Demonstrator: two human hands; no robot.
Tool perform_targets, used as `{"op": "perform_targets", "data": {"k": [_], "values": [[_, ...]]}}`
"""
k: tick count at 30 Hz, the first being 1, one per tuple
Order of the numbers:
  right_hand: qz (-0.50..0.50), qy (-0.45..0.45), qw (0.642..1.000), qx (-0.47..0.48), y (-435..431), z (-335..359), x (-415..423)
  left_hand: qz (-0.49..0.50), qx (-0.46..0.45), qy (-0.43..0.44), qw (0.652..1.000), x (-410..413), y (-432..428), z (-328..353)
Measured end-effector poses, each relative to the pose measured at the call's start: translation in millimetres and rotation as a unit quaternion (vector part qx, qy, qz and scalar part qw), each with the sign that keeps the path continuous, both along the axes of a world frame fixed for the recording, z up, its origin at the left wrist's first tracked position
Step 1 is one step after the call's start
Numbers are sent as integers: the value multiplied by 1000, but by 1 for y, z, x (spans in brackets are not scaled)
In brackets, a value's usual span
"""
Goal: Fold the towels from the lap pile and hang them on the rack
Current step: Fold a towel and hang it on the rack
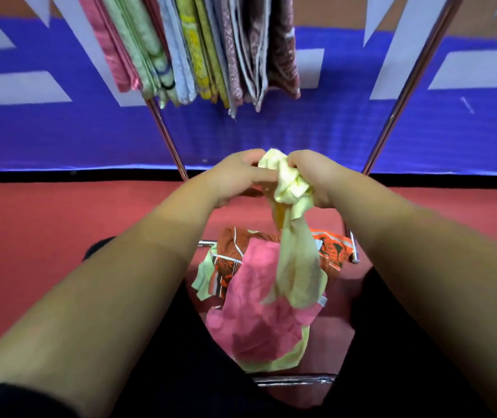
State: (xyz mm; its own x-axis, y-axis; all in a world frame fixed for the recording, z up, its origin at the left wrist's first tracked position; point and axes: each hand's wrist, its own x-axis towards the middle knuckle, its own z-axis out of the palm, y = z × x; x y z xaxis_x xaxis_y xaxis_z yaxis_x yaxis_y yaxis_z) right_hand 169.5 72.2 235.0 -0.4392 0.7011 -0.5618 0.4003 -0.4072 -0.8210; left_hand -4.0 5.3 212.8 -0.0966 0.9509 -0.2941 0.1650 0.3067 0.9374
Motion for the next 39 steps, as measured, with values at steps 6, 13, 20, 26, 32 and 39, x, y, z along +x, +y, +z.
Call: {"op": "perform_targets", "data": {"k": [6,13,20,26,32,39], "values": [[-77,88,993,-14,-16,6,8,89,75,-73,991,16,-22,36],[64,41,996,53,-29,-4,4,79,94,49,991,15,-31,3],[75,7,988,134,-6,-9,-5,121,43,88,988,2,-11,-6],[61,22,986,156,11,-16,-9,135,52,136,980,-8,-1,-13],[25,77,987,137,13,-20,-6,126,35,137,982,-5,-2,-7],[-175,78,977,91,27,-26,-1,36,-11,90,995,-2,-12,14]]}}
